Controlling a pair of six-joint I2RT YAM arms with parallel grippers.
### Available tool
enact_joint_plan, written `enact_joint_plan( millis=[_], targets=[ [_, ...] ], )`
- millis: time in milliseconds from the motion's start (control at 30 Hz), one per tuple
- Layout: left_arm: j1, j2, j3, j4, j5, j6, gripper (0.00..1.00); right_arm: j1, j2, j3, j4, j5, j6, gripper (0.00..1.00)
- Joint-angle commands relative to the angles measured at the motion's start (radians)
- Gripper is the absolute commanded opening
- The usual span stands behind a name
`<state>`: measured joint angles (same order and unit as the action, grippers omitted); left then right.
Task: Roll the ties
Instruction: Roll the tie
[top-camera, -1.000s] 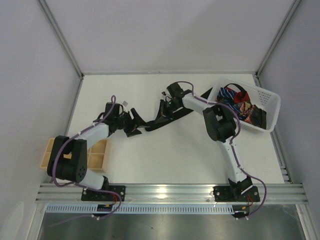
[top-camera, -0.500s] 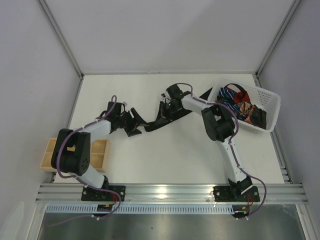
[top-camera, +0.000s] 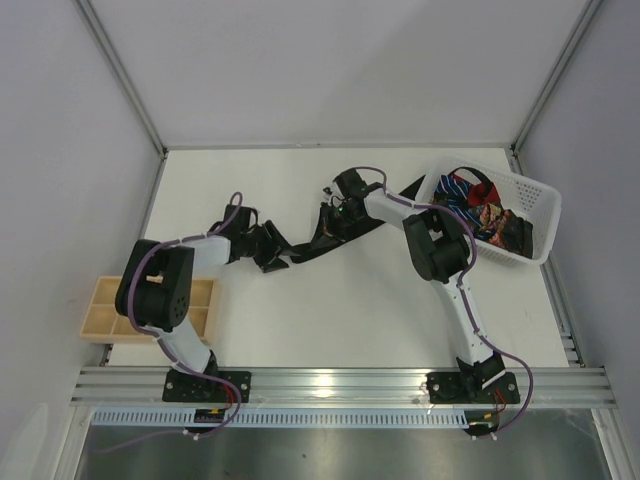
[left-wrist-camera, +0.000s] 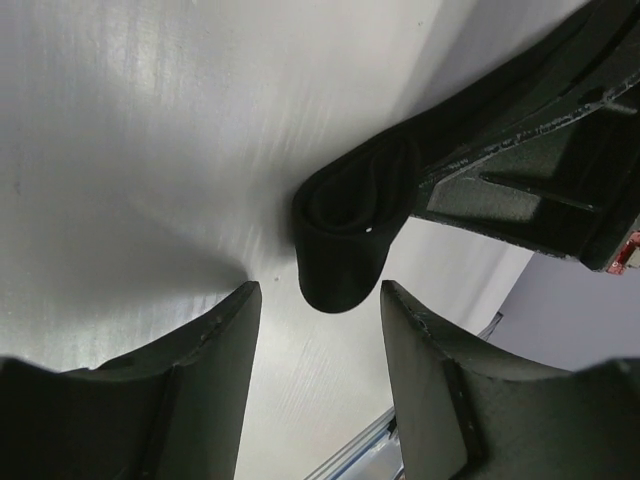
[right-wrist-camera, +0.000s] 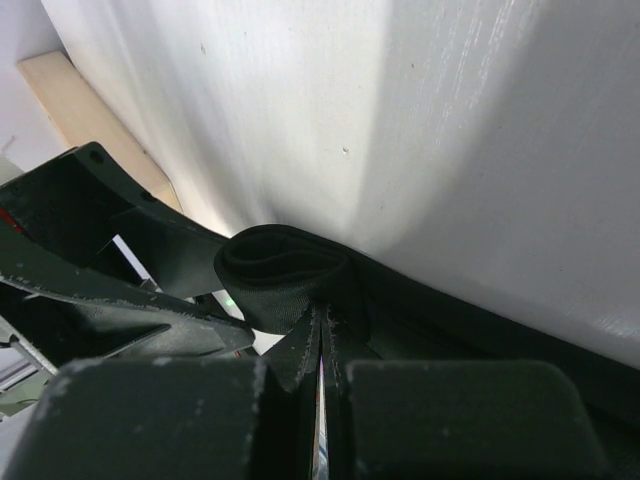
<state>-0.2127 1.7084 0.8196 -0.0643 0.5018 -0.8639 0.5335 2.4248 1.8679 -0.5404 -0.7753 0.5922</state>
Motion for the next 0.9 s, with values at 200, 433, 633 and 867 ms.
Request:
enact_joint_plan(
  millis=[200, 433, 633, 867],
  targets=[
    [-0.010, 0.049, 0.038, 0.061, -0.042, -0.020, 0.56, -0.004, 0.042, 0.002, -0.004, 0.059, -0.035, 0.00],
    [-0.010, 0.069, 0.059, 0.078, -0.046, 0.006, 0.28, 0.011, 0.043, 0.011, -0.012, 0.062, -0.038, 0.00],
    [-0.010, 0.028, 0.073, -0.030, -0.058, 0.057, 0.01, 0.037, 0.046, 0.033, -0.033, 0.065, -0.046, 0.00],
    [-0.010, -0.099, 0.061, -0.179, -0.117, 0.104, 0.01, 0.098, 0.023, 0.008, -0.044, 0.071, -0.045, 0.00]
  ],
)
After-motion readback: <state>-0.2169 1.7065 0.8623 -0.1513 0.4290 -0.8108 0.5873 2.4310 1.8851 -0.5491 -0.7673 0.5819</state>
